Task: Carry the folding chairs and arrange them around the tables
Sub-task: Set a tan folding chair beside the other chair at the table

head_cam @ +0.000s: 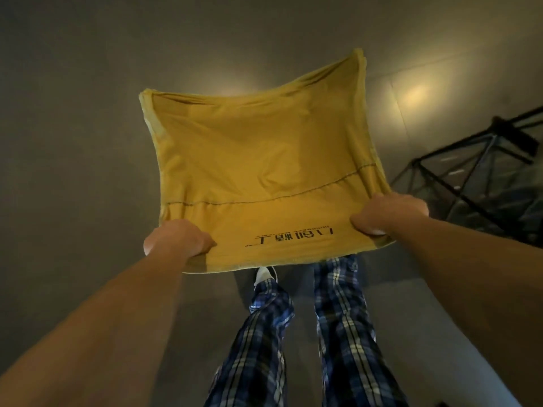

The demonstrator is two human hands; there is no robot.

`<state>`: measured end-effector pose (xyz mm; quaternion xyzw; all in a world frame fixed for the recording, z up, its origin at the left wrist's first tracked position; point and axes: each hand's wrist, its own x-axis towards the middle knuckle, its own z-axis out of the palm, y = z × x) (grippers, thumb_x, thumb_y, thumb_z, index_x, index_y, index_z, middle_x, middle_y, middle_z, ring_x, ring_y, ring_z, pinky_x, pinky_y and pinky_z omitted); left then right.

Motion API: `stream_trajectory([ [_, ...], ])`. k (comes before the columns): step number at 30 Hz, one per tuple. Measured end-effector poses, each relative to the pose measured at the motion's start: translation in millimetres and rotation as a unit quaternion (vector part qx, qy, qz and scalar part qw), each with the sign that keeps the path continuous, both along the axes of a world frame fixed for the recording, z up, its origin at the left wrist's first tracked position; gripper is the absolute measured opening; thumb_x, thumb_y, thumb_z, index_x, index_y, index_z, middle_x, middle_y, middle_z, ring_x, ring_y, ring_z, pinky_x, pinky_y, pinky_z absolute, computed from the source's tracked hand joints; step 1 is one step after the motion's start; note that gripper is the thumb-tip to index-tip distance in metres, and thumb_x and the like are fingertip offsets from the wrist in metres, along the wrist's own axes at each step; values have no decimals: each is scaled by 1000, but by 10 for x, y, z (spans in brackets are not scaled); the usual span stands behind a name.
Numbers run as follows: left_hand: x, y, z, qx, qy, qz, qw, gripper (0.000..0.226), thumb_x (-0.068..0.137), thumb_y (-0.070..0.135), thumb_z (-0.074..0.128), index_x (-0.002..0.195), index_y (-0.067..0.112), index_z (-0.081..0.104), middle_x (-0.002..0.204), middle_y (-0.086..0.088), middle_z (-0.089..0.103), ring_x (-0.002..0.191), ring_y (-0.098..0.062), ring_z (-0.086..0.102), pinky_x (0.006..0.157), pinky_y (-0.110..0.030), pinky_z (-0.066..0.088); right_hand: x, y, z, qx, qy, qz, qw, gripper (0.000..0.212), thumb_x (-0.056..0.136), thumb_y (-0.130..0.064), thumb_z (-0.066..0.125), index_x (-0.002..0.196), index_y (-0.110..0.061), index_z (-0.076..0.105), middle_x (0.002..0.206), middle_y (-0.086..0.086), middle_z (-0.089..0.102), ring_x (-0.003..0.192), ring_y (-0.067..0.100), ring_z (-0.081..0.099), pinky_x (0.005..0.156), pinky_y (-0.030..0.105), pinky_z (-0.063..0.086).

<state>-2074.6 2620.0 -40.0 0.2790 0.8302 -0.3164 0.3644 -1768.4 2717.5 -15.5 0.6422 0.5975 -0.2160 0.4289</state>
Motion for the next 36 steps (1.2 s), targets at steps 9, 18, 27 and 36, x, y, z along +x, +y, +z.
stream_trajectory([
  [9,1204,45,494,-9,-21,-238,971,70,84,57,54,140,17,47,145,-8,47,128,-32,49,104,-45,41,1392,-1456,410,-2,45,-203,978,38,95,-46,48,121,-24,64,127,5,59,108,29,57,75,36,36],
  [18,3126,-184,121,-72,-37,-483,872,92,55,73,50,137,31,51,138,-2,52,118,-27,53,98,-39,45,3033,-3266,753,32,15,-409,912,27,93,-38,55,113,-24,65,101,-2,58,86,22,58,68,34,44],
  [27,4894,-1155,768,-45,-38,-608,792,60,71,53,53,122,23,60,125,-3,57,111,-24,56,96,-35,46,4087,-4750,932,44,-7,-514,857,13,88,-32,56,96,-22,59,85,-2,58,71,18,57,57,31,45],
  [36,6233,-1711,889,4,-97,-676,731,35,77,46,57,97,17,64,93,-4,58,82,-23,59,72,-31,51,4915,-5616,1061,49,-31,-603,796,31,87,-27,53,114,-16,62,89,4,58,82,26,61,66,37,49],
])
